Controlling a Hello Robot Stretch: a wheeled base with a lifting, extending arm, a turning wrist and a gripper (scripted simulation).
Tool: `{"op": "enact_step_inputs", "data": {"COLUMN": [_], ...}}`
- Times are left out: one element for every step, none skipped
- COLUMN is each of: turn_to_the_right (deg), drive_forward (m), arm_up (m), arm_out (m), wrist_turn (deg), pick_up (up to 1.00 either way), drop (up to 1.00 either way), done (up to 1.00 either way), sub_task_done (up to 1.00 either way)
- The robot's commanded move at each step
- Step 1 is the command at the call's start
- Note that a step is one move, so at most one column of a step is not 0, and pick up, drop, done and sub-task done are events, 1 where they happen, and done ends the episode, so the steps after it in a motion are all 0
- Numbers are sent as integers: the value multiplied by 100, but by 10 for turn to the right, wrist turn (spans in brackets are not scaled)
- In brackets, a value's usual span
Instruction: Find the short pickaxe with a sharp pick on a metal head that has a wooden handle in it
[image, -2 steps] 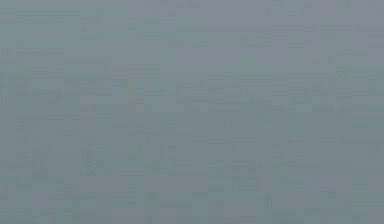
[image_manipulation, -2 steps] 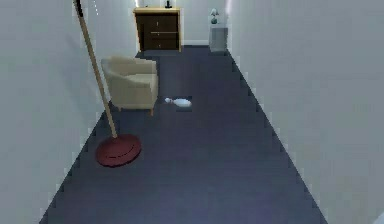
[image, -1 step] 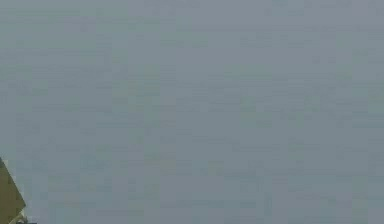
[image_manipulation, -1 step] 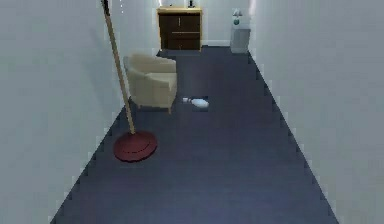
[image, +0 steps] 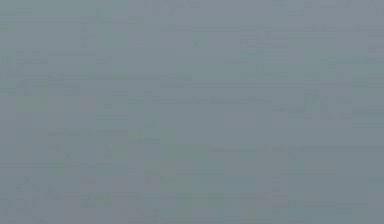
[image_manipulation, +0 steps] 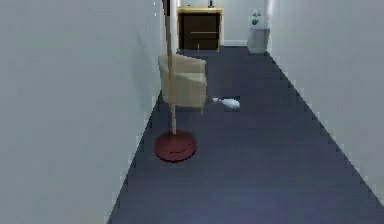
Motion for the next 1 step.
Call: {"op": "enact_step_inputs", "data": {"turn_to_the_right": [-450], "drive_forward": [0], "arm_up": [0], "arm_out": [0], "wrist_turn": [0], "pick_up": [0], "drop": [0], "done": [0], "sub_task_done": [0]}}
